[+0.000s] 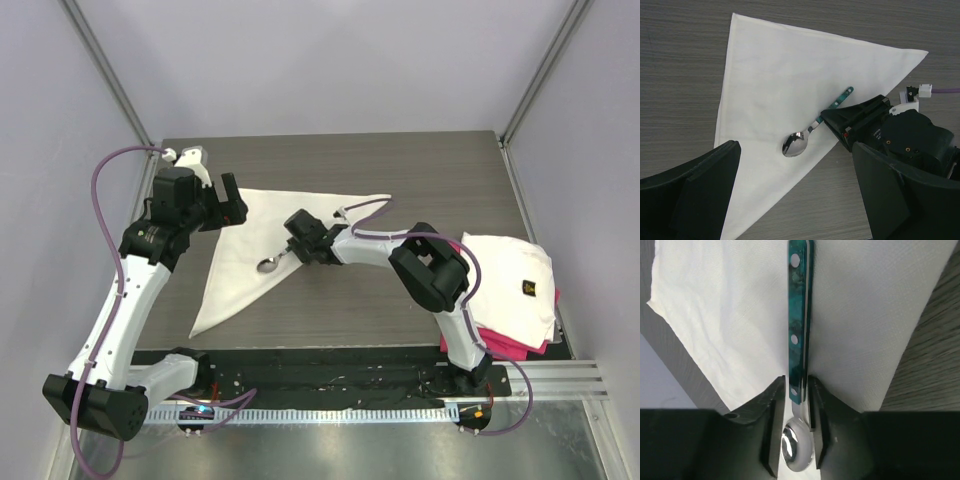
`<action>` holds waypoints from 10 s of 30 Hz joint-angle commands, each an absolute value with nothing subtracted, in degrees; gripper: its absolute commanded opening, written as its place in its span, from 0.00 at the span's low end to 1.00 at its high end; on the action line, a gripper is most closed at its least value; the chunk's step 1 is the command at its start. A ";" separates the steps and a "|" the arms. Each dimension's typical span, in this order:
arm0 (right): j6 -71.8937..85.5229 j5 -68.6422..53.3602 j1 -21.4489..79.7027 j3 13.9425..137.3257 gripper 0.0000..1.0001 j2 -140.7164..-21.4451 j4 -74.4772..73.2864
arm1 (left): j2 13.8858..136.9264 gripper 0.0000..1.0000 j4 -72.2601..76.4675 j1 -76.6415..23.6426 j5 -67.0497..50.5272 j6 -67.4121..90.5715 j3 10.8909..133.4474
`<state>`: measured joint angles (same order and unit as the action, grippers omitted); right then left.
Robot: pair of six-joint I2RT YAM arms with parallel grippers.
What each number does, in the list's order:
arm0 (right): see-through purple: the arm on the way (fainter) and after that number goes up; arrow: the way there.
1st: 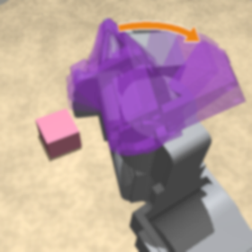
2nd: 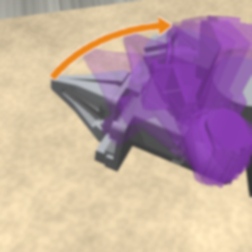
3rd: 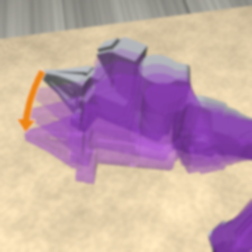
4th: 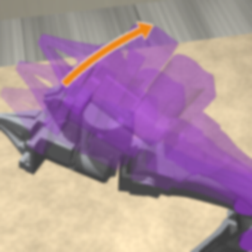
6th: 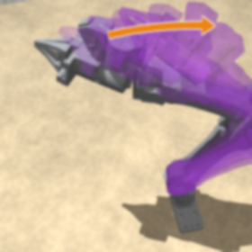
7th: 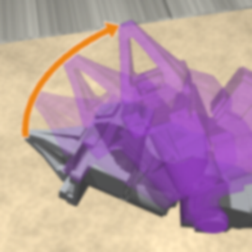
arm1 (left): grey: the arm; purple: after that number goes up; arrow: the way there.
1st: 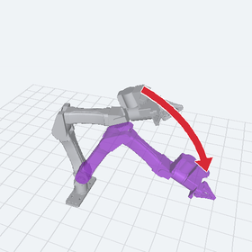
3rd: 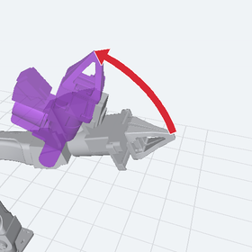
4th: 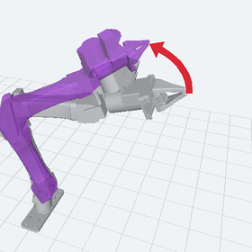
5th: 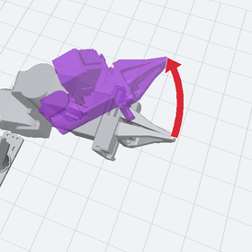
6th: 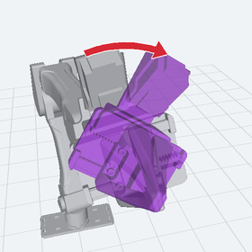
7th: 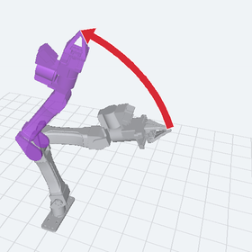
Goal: Fold the napkin, place the utensils inside, and roll it up
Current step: Place the utensil onto the napkin, then fold the napkin
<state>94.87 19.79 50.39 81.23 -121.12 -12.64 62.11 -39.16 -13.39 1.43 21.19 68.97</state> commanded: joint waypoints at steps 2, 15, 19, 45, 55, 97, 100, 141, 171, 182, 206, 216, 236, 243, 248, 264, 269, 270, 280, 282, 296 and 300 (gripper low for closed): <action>93.87 20.48 50.10 82.79 0.45 -120.85 -11.60 | 61.70 1.00 -37.18 -13.71 1.41 21.09 69.87; 74.64 27.93 49.83 79.90 0.51 -110.95 1.65 | 60.82 1.00 -36.13 -13.62 2.90 19.95 69.26; 64.43 27.17 45.03 76.21 0.53 -104.52 5.18 | 59.86 1.00 -33.84 -13.62 2.46 19.34 67.68; 33.31 -17.31 7.91 64.86 0.53 -108.98 8.16 | 61.61 1.00 -30.15 -13.62 -5.18 16.00 64.60; 36.56 -15.48 7.03 70.04 0.56 -115.75 10.11 | 61.96 1.00 -29.97 -13.62 -4.92 15.21 64.42; 36.65 -8.52 6.77 75.94 0.25 -122.61 -2.99 | 59.77 1.00 -29.62 -13.62 -3.69 15.29 64.25; 36.56 -9.14 6.85 76.20 0.20 -122.87 -2.73 | 59.76 1.00 -29.62 -13.62 -3.87 15.38 64.25; 40.77 -19.51 -7.91 70.32 0.01 -114.35 15.55 | 58.80 1.00 -29.18 -13.62 -3.52 15.38 63.98; 46.23 -26.72 22.41 61.52 0.01 -109.69 23.55 | 57.66 1.00 -29.09 -13.62 -3.87 15.91 64.16; 47.55 -27.51 28.56 59.94 0.01 -109.51 23.99 | 57.66 1.00 -29.09 -13.62 -4.13 16.17 64.16; 48.69 -27.16 34.01 57.66 0.07 -111.10 24.79 | 57.74 1.00 -29.09 -13.62 -4.75 16.70 64.16; 42.55 -31.11 34.19 58.88 0.50 -105.30 21.54 | 59.14 1.00 -29.18 -13.62 -0.35 18.28 63.37; 42.89 -38.49 21.62 53.18 0.53 -93.78 26.09 | 38.88 0.91 -29.17 -13.10 6.93 52.46 27.61; 45.52 -39.99 21.09 49.49 0.53 -94.39 30.49 | 35.41 0.79 -30.50 -12.92 7.39 56.86 21.80; 47.72 -41.04 21.01 48.34 0.53 -95.45 33.66 | 38.67 0.75 -30.76 -12.83 6.50 57.30 20.92; 48.08 -40.61 20.92 48.34 0.53 -96.06 33.13 | 39.73 0.58 -29.71 -12.39 6.94 60.73 16.79; 47.99 -40.52 21.01 48.34 0.53 -96.68 33.05 | 39.55 0.53 -29.36 -12.30 7.03 61.08 15.82; 48.16 -40.52 20.92 48.34 0.53 -96.68 33.05 | 39.64 0.52 -29.27 -12.22 6.86 61.17 15.56; 48.08 -40.61 20.83 48.52 0.53 -97.38 32.96 | 38.41 0.42 -29.71 -12.13 7.30 61.79 14.59; 48.08 -40.69 20.83 48.52 0.53 -97.38 32.96 | 38.41 0.42 -29.53 -12.13 7.30 62.05 14.07; 47.46 -40.96 20.74 48.87 0.53 -97.56 32.52 | 38.50 0.28 -27.86 -11.95 7.03 61.79 12.92; 43.69 -40.61 21.53 50.18 0.52 -96.68 28.06 | 37.62 0.55 -29.35 -11.95 7.46 59.60 15.02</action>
